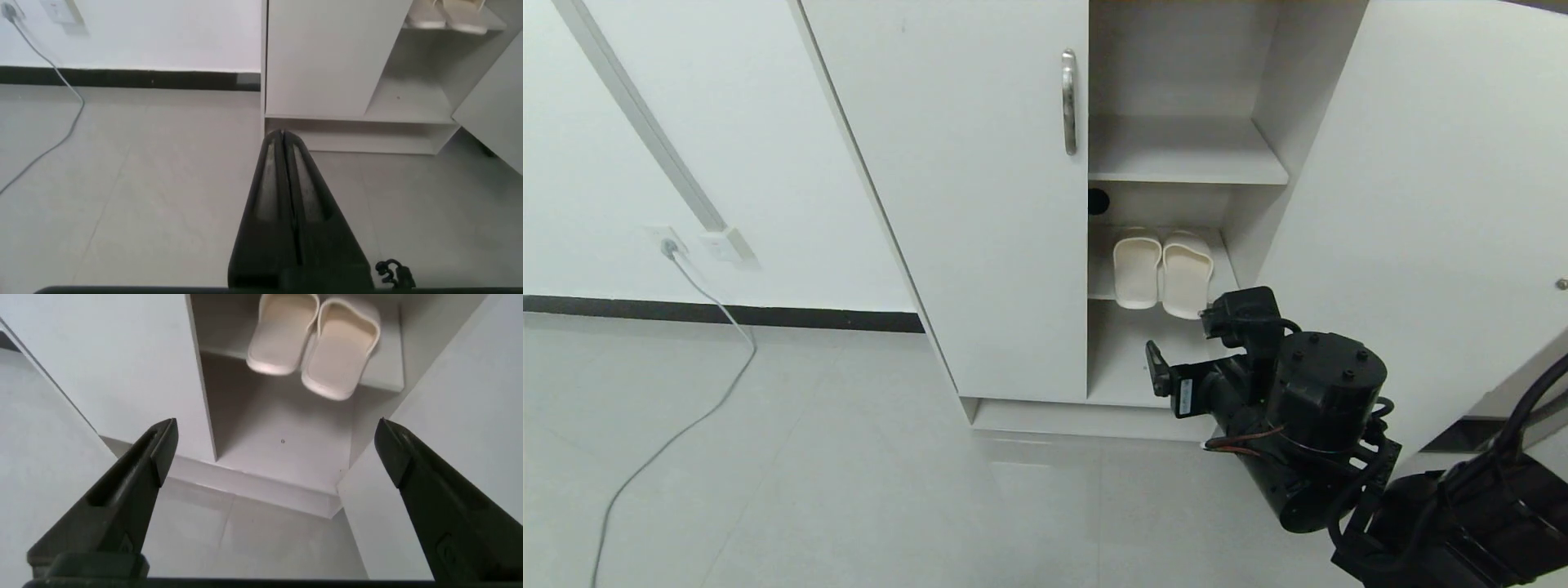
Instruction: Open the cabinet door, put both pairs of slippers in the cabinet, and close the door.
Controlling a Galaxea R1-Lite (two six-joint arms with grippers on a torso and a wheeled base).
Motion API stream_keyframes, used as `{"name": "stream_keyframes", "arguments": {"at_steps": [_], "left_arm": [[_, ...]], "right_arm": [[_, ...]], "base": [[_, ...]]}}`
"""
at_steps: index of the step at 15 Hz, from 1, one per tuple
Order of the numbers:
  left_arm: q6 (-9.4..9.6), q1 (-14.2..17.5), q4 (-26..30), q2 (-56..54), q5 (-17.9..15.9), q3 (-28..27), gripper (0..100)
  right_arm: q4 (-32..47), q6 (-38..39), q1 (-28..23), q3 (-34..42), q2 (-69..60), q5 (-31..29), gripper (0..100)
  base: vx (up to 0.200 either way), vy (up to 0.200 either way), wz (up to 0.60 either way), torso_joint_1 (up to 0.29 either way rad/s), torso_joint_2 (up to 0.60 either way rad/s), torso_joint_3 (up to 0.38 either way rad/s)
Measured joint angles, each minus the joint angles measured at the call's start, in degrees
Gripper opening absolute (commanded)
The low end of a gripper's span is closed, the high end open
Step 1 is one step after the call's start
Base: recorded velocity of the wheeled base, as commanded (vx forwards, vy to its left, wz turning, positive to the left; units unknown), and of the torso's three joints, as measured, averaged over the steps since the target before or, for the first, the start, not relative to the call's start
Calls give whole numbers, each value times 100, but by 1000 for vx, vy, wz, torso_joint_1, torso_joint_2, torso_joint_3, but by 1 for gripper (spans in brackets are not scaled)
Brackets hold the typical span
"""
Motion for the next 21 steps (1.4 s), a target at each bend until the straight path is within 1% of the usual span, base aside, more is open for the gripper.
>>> {"name": "stream_keyframes", "arguments": {"at_steps": [6, 9, 16, 21], "left_arm": [[18, 2, 0, 0, 2, 0, 0], [-12, 0, 0, 0, 6, 0, 0], [-15, 0, 0, 0, 9, 0, 0], [-15, 0, 0, 0, 9, 0, 0]], "right_arm": [[0, 0, -2, -2, 9, -2, 100], [2, 0, -2, 5, 11, -5, 100], [-7, -30, 0, 44, 9, -13, 100], [-18, -26, 0, 99, 9, 6, 100]], "base": [[0, 0, 0, 2, 2, 206], [0, 0, 0, -2, 1, 198], [0, 0, 0, 0, 0, 16], [0, 200, 0, 6, 1, 3]]}}
